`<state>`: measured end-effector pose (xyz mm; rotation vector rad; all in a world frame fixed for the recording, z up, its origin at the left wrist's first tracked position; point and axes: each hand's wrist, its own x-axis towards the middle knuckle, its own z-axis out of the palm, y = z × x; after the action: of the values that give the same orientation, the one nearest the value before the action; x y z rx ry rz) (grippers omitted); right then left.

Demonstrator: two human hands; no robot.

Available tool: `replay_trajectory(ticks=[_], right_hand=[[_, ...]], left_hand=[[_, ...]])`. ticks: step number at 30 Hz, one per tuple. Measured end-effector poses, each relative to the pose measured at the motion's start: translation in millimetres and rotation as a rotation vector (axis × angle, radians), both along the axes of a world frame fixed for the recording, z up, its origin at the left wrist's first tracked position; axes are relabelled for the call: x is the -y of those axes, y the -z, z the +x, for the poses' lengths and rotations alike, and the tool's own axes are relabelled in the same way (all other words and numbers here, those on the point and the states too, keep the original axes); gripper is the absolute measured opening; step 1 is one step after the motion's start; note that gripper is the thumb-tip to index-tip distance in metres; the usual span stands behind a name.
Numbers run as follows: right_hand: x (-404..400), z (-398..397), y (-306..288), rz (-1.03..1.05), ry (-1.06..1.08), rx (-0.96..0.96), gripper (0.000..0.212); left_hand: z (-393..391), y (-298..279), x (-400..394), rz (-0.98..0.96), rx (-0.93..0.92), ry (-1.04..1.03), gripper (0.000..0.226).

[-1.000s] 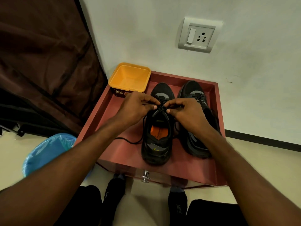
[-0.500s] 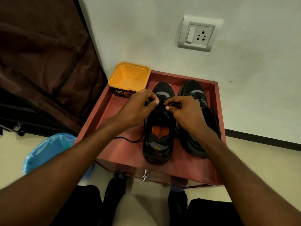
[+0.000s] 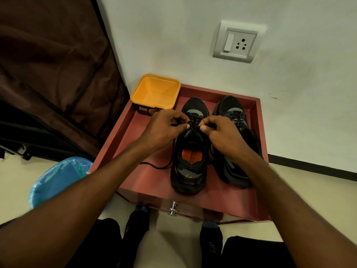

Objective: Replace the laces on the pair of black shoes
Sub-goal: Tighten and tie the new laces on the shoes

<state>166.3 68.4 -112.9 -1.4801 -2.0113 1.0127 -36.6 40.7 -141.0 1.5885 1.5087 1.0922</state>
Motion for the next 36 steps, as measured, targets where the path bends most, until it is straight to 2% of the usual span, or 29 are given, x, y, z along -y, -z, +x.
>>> replay_trajectory(ticks=[2,6,12,19,27,29,33,36], right_hand=[[0.7,3.6,0.6,-0.022,0.007,-0.04,0.011],[0.9,4.1,6.8,0.106,-0.009,0.017,0.021],[1.7,-3.7,9.4,0.18,0.072,-0.021,0.011],[3.3,-4.8,9.0,0.045,0.193,-0.171,0.013],[5.9,1.1,-3.0,-0.079,0.185,-0.263,0.01],[5.3,4.5,-7.2,-0.059,0.142,-0.232,0.013],[9.0,8.3,-10.0,0.053,0.028,-0.052,0.024],[8.3,5.6,-9.1,0.071,-0.016,-0.014,0.02]], left_hand=[[-1.5,0.2,-1.3,0.016,-0.041,0.0,0.009],[-2.7,2.7,-3.0,0.001,-0.024,0.012,0.013],[-2.1,4.0,-2.0,-0.012,0.028,-0.007,0.016],[-4.1,3.6,-2.5,-0.011,-0.02,0.02,0.007],[-1.7,-3.4,1.5,-0.046,0.006,-0.024,0.005],[-0.5,-5.5,4.4,-0.045,0.035,-0.039,0.006],[-0.7,-7.1,10.1,-0.075,0.135,0.025,0.005],[-3.1,-4.5,10.8,-0.069,0.192,0.065,0.018]])
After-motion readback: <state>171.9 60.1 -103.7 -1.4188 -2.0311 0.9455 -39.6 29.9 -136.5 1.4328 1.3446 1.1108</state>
